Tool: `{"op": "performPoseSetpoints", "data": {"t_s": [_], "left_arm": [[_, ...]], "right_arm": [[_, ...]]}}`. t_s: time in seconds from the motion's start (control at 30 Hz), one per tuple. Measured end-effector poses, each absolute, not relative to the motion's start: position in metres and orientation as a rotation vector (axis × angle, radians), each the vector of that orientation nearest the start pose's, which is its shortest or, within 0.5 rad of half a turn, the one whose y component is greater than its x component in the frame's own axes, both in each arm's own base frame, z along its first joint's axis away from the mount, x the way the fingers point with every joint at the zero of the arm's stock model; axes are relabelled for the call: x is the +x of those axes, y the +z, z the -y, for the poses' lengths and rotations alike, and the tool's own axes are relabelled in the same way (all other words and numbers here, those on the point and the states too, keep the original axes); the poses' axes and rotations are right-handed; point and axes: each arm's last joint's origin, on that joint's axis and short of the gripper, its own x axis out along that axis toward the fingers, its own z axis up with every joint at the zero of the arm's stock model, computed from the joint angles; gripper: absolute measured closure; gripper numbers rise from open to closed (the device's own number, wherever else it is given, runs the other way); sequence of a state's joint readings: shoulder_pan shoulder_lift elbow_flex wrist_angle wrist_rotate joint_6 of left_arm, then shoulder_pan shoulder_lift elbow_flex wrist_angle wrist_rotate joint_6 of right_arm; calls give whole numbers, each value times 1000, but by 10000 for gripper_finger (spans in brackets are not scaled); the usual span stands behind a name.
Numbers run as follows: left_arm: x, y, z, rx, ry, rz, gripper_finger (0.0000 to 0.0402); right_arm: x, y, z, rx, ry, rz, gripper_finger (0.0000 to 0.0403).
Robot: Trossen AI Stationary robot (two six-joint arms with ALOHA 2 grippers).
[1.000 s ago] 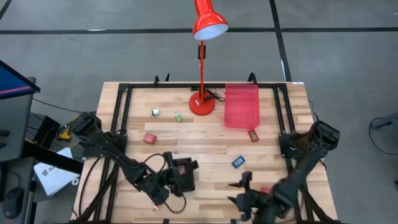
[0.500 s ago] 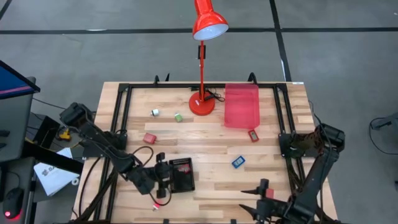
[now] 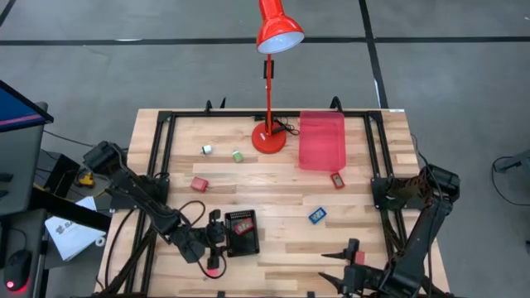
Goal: Pick & Place Office items
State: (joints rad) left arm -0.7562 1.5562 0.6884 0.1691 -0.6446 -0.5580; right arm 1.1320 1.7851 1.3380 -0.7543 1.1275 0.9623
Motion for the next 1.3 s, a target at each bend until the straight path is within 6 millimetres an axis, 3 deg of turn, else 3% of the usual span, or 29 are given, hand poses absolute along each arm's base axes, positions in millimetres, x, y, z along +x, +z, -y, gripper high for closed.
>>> {"op": "performPoseSetpoints", "data": {"t_s": [0.17, 0.37, 1.3], "left_arm": [[231, 150, 189, -86, 41, -522, 241], [234, 146, 189, -85, 44, -519, 223], [236, 148, 189, -98, 50, -498, 229]], "right_arm": [[174, 235, -308, -138, -222, -432, 168], [174, 235, -308, -138, -222, -432, 168], [174, 235, -308, -138, -223, -432, 168]]}}
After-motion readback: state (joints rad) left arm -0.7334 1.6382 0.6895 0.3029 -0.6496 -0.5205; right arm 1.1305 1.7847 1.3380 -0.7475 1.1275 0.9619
